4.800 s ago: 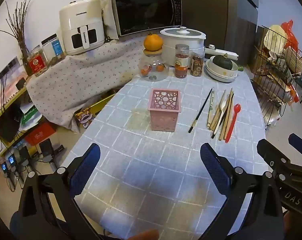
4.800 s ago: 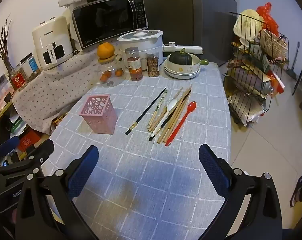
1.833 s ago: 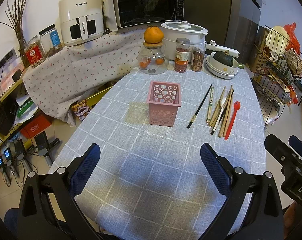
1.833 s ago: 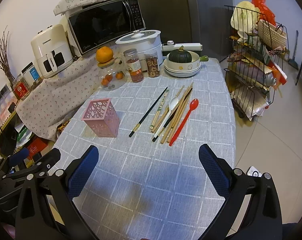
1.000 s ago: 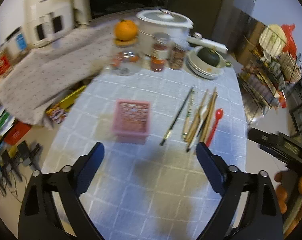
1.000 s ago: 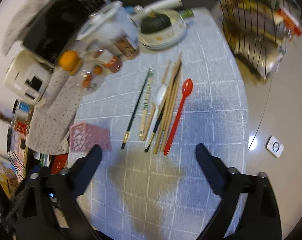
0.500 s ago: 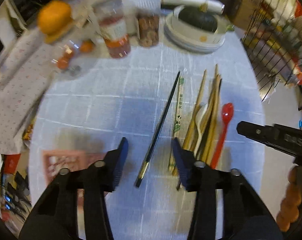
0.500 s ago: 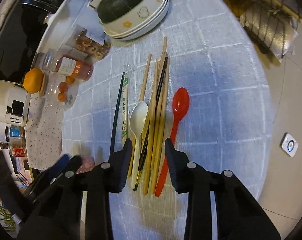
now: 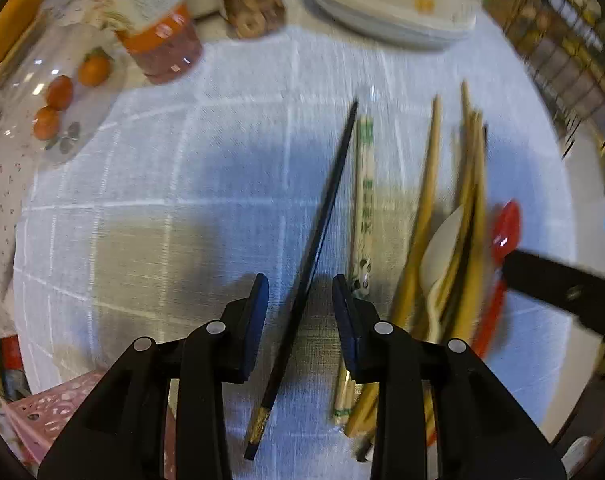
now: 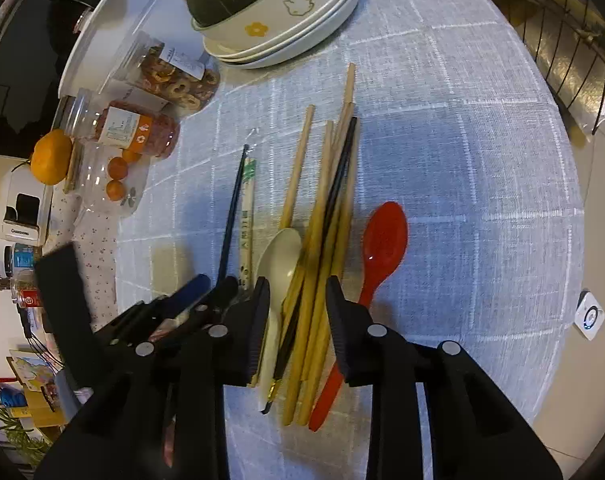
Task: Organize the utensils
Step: 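Grasp the black chopstick with the left tool while the right tool grasps a wooden chopstick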
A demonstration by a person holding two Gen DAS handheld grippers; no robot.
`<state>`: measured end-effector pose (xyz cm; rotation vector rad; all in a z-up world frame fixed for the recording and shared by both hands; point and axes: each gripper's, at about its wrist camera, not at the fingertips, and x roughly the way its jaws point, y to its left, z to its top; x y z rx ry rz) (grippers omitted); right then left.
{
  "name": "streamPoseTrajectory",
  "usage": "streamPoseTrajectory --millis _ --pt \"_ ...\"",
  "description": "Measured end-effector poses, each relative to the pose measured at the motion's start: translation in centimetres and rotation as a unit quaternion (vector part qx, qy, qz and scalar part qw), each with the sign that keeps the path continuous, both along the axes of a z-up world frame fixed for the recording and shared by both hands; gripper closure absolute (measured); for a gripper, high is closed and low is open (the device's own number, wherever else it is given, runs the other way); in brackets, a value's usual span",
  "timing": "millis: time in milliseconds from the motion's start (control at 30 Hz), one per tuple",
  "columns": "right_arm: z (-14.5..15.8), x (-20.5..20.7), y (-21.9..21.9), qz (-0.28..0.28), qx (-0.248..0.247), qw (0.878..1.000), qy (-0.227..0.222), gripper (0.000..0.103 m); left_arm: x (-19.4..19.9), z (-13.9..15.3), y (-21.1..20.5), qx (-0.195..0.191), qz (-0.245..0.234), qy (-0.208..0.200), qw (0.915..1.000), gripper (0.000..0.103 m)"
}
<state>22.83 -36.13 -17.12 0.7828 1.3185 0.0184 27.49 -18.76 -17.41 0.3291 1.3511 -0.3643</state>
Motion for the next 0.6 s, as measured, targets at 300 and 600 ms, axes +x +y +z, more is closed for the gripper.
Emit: streamPoseTrajectory --millis 300,600 --pt "-0.8 0.2 -0.2 0.006 -0.004 1.0 0.002 0.08 0.5 1.0 2.3 -0.049 0.039 0.004 0.998 0.098" --pt "-2.3 1.8 2.4 0.043 -0.038 0.998 0.02 0.094 -3.5 4.8 3.8 -0.092 0.038 -0.038 0.9943 0.098"
